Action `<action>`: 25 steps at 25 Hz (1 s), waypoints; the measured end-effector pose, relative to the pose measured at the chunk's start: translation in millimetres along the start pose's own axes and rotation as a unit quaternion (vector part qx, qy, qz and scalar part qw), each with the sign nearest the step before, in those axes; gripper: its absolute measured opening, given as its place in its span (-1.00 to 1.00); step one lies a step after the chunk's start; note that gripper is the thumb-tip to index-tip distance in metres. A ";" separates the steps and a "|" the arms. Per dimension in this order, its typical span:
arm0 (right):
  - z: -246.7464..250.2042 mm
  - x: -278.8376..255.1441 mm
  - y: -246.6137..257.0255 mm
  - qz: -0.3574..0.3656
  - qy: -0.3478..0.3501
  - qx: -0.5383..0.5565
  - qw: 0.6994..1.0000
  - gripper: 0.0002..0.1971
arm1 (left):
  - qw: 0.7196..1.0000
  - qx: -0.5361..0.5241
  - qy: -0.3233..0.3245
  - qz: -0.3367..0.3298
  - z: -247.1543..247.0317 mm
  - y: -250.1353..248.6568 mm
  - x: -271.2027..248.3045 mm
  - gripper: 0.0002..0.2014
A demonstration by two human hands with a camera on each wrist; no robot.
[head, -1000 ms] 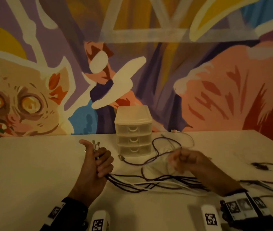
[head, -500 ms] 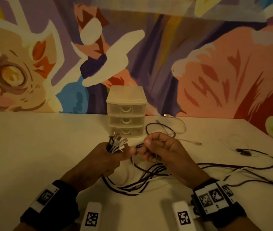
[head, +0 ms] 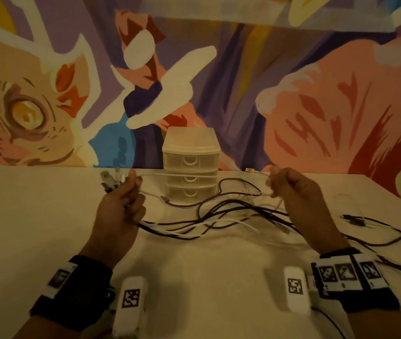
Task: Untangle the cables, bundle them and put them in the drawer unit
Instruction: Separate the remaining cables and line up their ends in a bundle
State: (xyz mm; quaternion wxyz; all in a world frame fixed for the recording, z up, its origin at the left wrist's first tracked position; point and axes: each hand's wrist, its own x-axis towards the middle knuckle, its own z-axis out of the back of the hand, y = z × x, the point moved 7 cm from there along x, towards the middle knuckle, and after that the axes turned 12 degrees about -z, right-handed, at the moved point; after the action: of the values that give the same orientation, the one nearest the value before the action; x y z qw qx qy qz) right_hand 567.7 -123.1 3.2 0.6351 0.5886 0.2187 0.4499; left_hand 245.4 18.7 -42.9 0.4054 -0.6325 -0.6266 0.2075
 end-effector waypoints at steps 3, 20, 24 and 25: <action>2.0 0.0 8.3 -0.006 0.090 0.152 0.984 -0.82 | 0.999 -0.017 0.013 0.043 -9.0 19.7 -8.9 -0.69; -35.9 -30.5 26.7 -0.054 0.216 0.014 0.975 -0.71 | 0.896 0.376 0.229 0.060 -58.1 25.5 -47.8 -0.85; -36.9 -21.1 44.2 -0.015 0.202 -0.012 0.979 -0.71 | 0.886 0.357 0.294 -0.024 -105.9 32.7 -51.6 -0.73; -35.7 -18.1 45.1 -0.016 0.197 -0.005 0.980 -0.70 | 0.885 0.353 0.301 -0.038 -117.4 36.4 -52.1 -0.73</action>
State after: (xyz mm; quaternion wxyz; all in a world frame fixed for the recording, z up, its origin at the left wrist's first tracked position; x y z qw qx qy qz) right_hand 515.7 -122.9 33.7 0.5896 0.4814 0.3466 0.5482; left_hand 351.9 -56.9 -15.1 0.7788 -0.4551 -0.3832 0.1989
